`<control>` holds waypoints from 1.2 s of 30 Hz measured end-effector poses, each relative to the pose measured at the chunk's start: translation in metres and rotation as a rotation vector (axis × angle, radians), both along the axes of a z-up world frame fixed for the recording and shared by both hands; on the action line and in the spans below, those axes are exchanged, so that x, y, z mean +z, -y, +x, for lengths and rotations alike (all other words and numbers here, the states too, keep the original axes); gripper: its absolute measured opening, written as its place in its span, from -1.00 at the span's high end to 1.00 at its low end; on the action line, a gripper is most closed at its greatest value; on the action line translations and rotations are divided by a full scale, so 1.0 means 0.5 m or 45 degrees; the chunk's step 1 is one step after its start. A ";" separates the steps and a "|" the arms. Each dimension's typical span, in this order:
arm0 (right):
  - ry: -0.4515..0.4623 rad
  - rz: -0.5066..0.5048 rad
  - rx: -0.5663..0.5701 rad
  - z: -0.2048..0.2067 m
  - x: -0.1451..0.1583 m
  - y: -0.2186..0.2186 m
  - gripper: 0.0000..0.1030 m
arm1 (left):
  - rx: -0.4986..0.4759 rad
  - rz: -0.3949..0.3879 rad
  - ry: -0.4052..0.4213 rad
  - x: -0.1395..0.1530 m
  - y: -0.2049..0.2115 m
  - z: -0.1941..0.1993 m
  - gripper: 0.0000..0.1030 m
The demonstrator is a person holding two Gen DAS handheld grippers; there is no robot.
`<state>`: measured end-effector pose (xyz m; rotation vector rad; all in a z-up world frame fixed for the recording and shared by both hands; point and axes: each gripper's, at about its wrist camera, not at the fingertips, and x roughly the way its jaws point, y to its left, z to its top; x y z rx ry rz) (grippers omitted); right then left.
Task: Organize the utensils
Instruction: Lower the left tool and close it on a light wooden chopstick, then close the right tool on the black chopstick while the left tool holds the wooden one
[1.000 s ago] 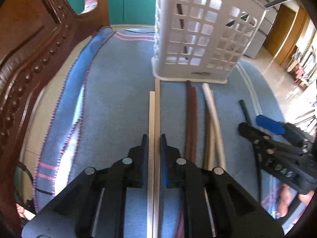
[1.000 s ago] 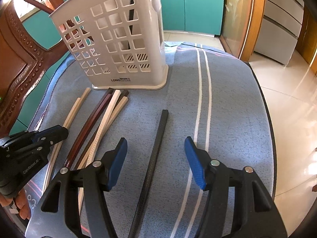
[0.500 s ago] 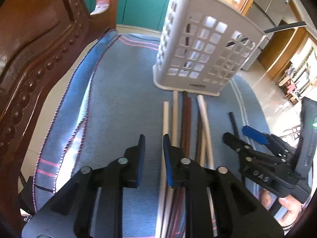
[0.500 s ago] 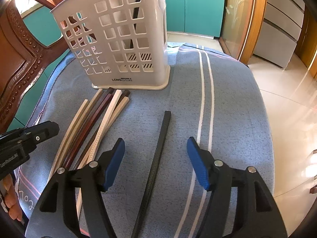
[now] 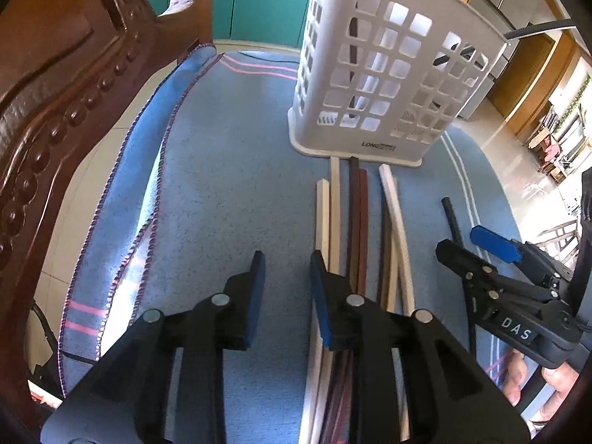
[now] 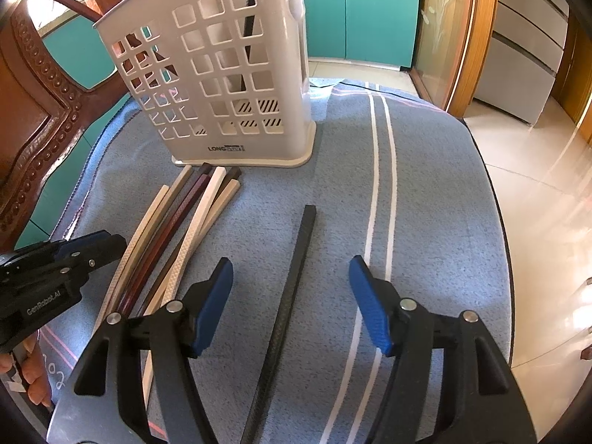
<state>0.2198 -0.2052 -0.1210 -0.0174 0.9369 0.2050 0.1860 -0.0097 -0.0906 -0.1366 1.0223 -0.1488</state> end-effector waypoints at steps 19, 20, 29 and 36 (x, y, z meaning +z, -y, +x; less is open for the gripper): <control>0.020 -0.064 0.008 -0.003 -0.006 -0.016 -0.25 | -0.008 0.284 0.048 -0.011 0.043 -0.001 0.30; 0.024 -0.075 0.009 -0.003 -0.007 -0.020 -0.27 | -0.005 0.306 0.054 -0.012 0.046 0.002 0.30; 0.060 -0.139 0.022 -0.002 -0.016 -0.041 -0.31 | 0.031 0.303 0.050 -0.006 0.052 0.022 0.40; 0.065 -0.098 0.023 -0.006 -0.009 -0.030 0.48 | 0.025 0.259 0.039 -0.010 0.043 0.024 0.80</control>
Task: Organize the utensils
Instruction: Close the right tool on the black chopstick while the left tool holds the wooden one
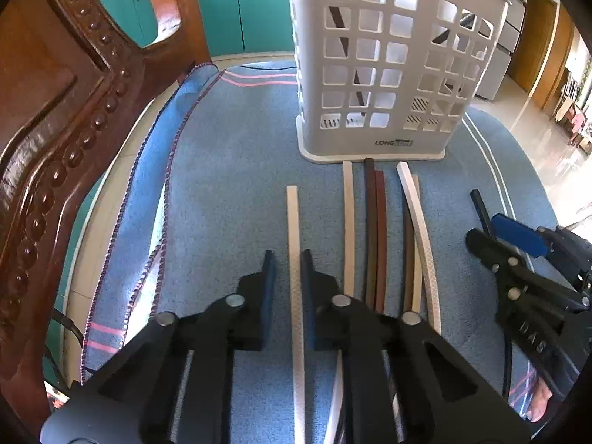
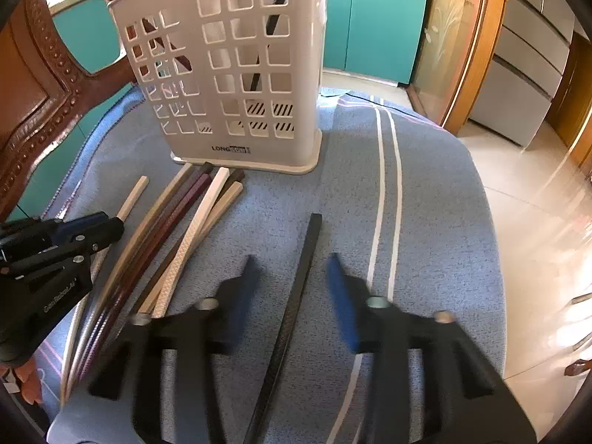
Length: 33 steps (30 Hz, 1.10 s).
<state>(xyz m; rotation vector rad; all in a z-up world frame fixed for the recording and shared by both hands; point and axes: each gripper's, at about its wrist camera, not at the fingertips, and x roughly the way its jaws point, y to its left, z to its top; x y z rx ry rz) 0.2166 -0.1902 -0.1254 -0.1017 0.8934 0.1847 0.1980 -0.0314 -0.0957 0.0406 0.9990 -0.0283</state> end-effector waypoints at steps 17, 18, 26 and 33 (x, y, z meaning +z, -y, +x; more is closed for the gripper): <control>-0.081 0.053 -0.004 0.010 0.018 0.034 0.24 | 0.047 0.056 -0.027 -0.004 -0.007 0.025 0.76; -0.072 0.028 0.003 0.008 0.017 0.027 0.15 | 0.048 0.059 -0.025 -0.004 -0.006 0.027 0.74; -0.026 -0.033 0.039 -0.003 0.003 -0.006 0.34 | 0.043 0.058 -0.021 -0.005 -0.007 0.040 0.68; -0.044 0.040 0.064 0.004 0.009 0.004 0.83 | 0.033 0.016 -0.018 -0.002 -0.013 0.032 0.86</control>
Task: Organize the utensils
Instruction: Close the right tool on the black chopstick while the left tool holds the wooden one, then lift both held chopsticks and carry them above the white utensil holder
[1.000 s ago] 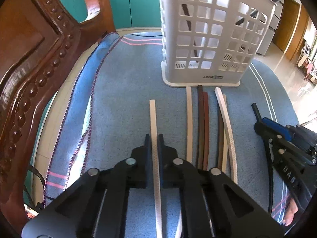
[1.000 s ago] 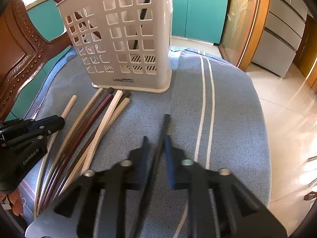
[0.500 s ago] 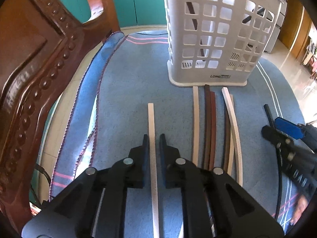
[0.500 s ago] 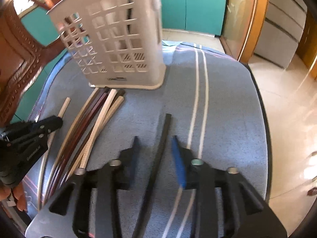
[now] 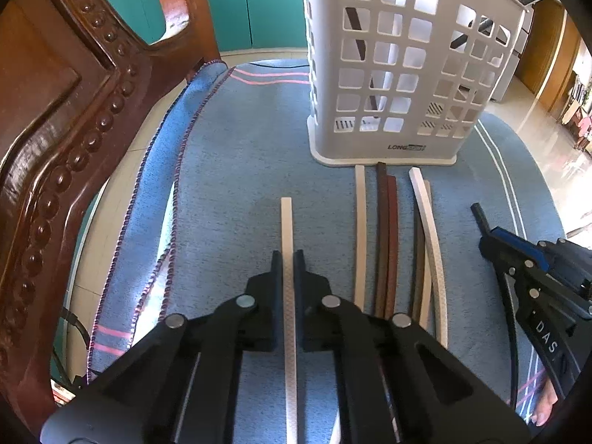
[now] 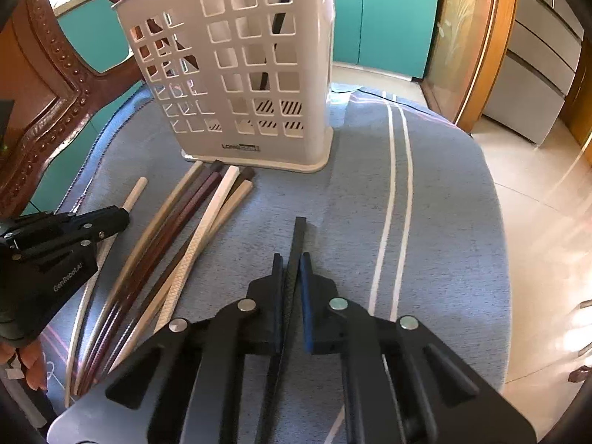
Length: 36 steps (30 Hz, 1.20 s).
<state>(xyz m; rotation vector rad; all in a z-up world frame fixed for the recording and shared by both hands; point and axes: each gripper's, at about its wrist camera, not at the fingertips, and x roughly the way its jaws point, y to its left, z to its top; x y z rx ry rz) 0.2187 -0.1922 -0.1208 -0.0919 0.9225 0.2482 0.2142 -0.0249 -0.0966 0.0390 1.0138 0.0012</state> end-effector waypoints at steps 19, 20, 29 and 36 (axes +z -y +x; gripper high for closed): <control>-0.008 0.036 0.011 0.004 0.002 -0.007 0.85 | -0.015 -0.027 0.071 0.035 0.003 -0.033 0.87; -0.003 0.041 0.008 0.003 0.002 -0.006 0.85 | -0.012 -0.030 0.077 0.037 -0.001 -0.034 0.87; 0.193 0.177 0.085 -0.043 0.086 0.017 0.99 | -0.032 -0.095 0.189 0.107 -0.011 -0.063 0.87; 0.295 0.353 0.134 -0.078 0.167 0.059 0.99 | -0.046 -0.187 0.364 0.212 -0.025 -0.113 0.87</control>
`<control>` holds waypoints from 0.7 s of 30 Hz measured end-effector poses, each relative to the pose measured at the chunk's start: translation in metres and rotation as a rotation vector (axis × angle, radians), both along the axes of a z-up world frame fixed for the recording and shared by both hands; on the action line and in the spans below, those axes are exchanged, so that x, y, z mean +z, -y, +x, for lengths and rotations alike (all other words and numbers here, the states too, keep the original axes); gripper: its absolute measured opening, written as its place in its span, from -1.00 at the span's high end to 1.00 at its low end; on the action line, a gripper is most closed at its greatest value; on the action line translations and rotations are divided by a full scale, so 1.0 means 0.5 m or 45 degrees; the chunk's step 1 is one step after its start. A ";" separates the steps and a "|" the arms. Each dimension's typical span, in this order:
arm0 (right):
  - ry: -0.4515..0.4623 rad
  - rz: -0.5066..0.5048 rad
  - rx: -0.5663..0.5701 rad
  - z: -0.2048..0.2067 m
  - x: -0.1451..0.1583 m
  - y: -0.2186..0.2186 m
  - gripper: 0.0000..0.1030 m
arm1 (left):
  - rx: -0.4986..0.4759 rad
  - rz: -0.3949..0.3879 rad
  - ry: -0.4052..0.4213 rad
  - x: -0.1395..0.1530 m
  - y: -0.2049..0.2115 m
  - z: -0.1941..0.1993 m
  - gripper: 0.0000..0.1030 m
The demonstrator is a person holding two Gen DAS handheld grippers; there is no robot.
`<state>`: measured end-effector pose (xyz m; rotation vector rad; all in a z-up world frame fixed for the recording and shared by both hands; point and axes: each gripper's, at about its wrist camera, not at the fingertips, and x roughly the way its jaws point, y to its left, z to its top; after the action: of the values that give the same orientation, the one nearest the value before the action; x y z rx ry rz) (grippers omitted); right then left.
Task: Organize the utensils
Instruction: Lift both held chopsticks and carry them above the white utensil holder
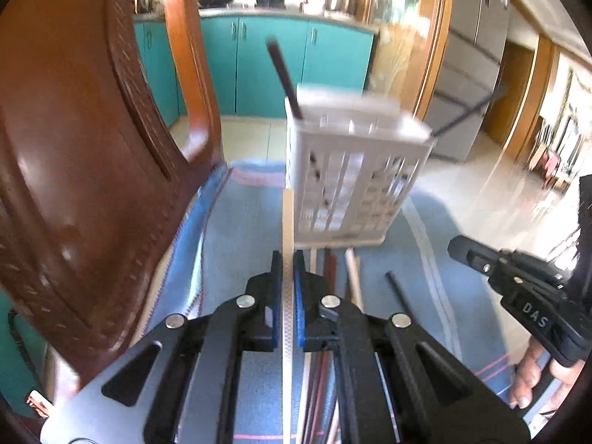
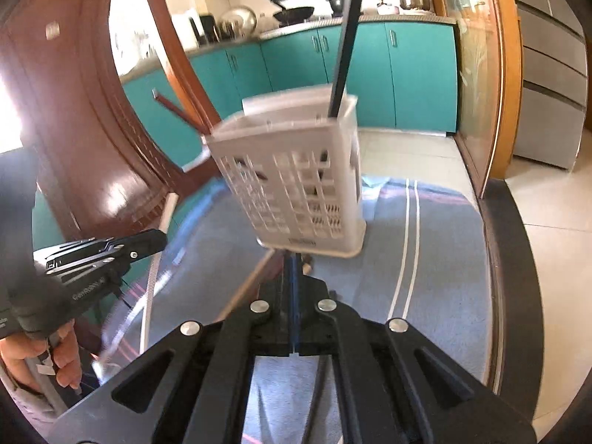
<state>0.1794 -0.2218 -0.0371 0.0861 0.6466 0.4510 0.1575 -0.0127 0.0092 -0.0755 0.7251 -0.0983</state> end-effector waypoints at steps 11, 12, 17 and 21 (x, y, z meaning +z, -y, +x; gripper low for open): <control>-0.124 -0.083 0.009 0.022 0.026 0.003 0.89 | 0.029 -0.147 0.206 0.131 -0.044 -0.052 0.87; -0.193 -0.127 -0.006 0.039 -0.008 -0.007 0.69 | 0.030 -0.146 0.203 0.129 -0.041 -0.049 0.87; -0.390 -0.367 -0.065 0.093 -0.131 -0.058 0.31 | 0.031 -0.154 0.193 0.121 -0.036 -0.037 0.87; -0.421 -0.389 -0.056 0.101 -0.152 -0.076 0.86 | 0.022 -0.162 0.203 0.127 -0.031 -0.034 0.87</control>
<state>0.2301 -0.1840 -0.1132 -0.1180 1.0301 0.2927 0.1403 0.0028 0.0727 -0.1931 0.5583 -0.1326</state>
